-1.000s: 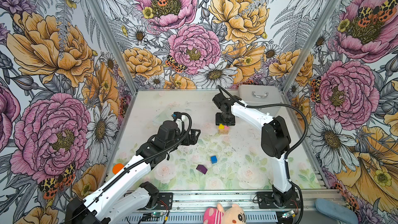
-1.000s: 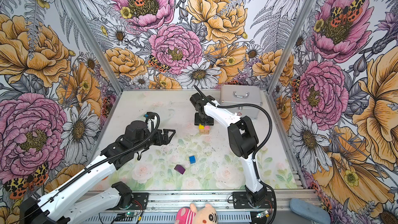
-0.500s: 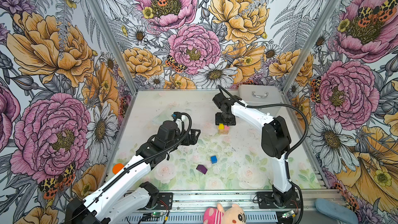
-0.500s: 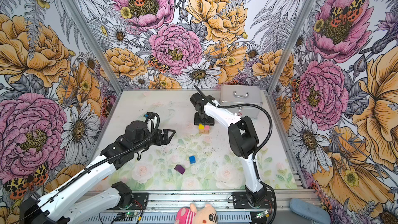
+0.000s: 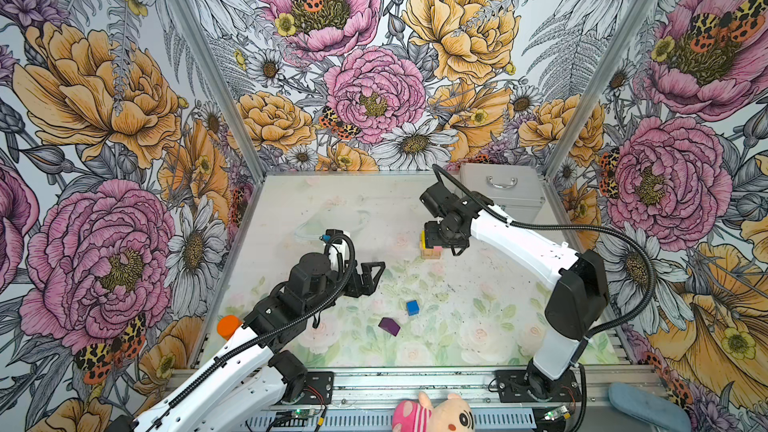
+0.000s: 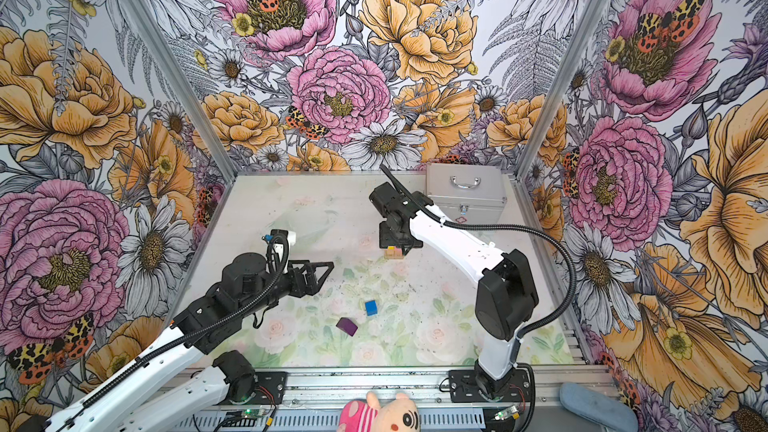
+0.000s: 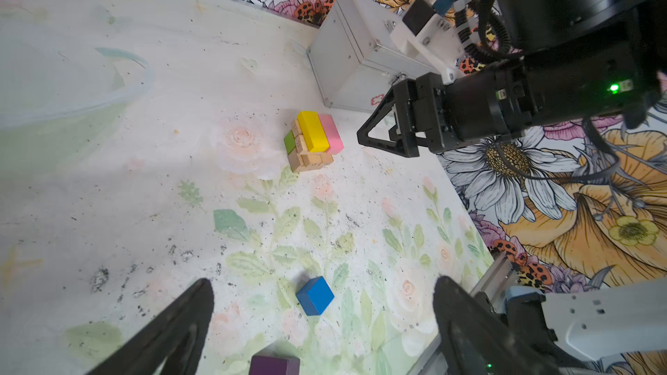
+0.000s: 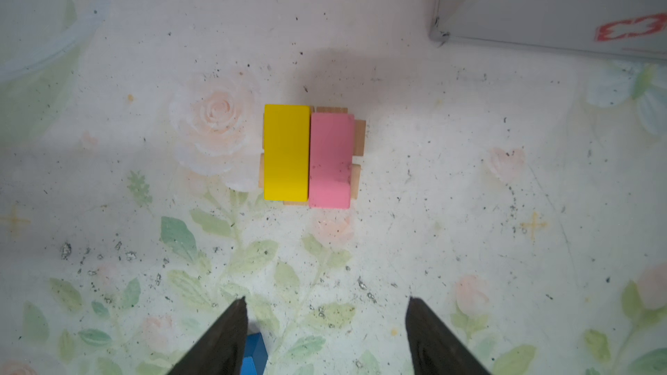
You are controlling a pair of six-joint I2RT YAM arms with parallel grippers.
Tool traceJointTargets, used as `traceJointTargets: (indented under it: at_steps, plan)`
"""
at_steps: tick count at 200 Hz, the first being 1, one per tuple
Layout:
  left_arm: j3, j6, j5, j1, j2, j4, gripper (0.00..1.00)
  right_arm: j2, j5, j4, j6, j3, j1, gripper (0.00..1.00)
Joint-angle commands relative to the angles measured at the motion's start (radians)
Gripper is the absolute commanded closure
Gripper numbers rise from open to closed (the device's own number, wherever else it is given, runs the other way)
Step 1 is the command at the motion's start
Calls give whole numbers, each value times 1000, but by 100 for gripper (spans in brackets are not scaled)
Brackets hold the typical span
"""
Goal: Build the wood block tower
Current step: 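Move the right gripper back toward the blue cube while the left arm lowers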
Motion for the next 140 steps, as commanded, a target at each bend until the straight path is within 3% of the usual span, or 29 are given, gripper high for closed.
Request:
traceJointTargets:
  at_steps: [1,35,62,106,140]
  plan:
    - [-47,-74,-129,-106,-45,-46,4,-90,25,36,43,-87,25,29]
    - [-125,-176,-332,-304,-118,-71,4,-185,27,74,81,-203,87,29]
    - [-171,-242,-425,-416,-150,-85,4,-212,31,103,105,-254,152,32]
    - [-219,-309,-499,-523,-138,-87,5,-201,22,162,132,-308,231,42]
    - [-253,-341,-505,-548,-145,-89,5,-166,7,192,129,-310,267,44]
